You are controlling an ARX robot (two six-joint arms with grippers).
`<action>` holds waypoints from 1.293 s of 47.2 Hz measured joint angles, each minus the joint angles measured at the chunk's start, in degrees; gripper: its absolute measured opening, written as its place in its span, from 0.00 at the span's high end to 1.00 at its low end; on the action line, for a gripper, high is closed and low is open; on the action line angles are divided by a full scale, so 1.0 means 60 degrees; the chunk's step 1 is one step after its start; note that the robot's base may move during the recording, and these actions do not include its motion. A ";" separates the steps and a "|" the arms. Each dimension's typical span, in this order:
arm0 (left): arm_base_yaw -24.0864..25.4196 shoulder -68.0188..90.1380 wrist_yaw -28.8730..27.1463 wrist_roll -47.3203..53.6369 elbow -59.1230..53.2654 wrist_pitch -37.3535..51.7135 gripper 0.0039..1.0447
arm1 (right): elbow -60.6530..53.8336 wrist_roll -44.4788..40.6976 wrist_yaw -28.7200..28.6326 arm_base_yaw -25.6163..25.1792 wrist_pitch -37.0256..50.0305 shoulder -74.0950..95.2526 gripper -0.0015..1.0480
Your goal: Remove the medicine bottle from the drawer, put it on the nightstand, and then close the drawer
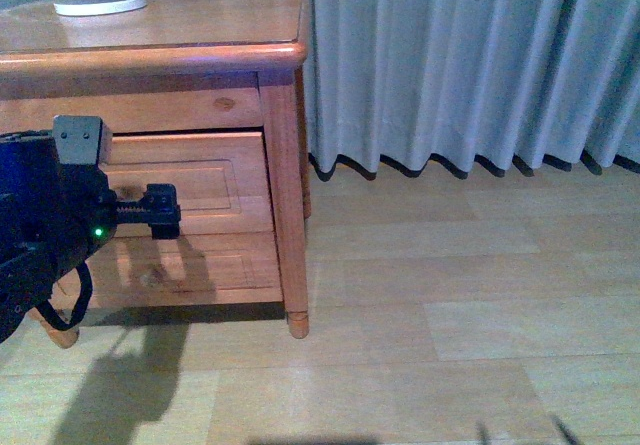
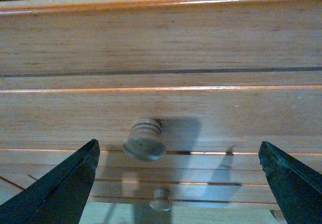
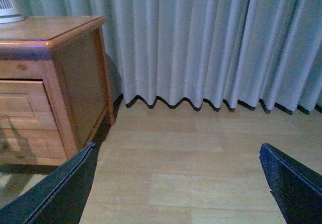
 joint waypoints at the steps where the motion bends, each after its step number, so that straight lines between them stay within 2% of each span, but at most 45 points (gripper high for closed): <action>1: 0.0007 0.0011 0.0000 0.0004 0.0022 -0.0004 0.06 | 0.0000 0.0000 0.0000 0.0000 0.0000 0.0000 0.07; 10: 0.0109 0.0182 0.0044 0.0033 0.0372 -0.0131 0.06 | 0.0000 0.0000 0.0000 0.0000 0.0000 0.0000 0.07; 15: 0.0135 0.0277 0.0106 0.0029 0.0455 -0.0182 0.11 | 0.0000 0.0000 0.0000 0.0000 0.0000 0.0000 0.07; 17: 0.0149 0.0302 0.0124 0.0025 0.0477 -0.0200 0.15 | 0.0000 0.0000 0.0000 0.0000 0.0000 0.0000 0.07; 24: 0.0182 0.0455 0.0109 -0.0018 0.0557 -0.0226 0.46 | 0.0000 0.0000 0.0000 0.0000 0.0000 0.0000 0.07; 34: 0.0288 0.0470 0.0058 -0.0062 0.0557 -0.0197 0.72 | 0.0000 0.0000 0.0000 0.0000 0.0000 0.0000 0.07; 40: 0.0288 0.0470 0.0029 -0.0124 0.0557 -0.0171 0.77 | 0.0000 0.0000 0.0000 0.0000 0.0000 0.0000 0.07; 53: 0.0342 0.0444 0.0066 -0.0135 0.0415 -0.0018 0.77 | 0.0000 0.0000 0.0000 0.0000 0.0000 0.0000 0.07; 61: 0.0357 -0.0149 0.0321 0.0036 -0.0845 0.0426 0.78 | 0.0000 0.0000 0.0000 0.0000 0.0000 0.0000 0.07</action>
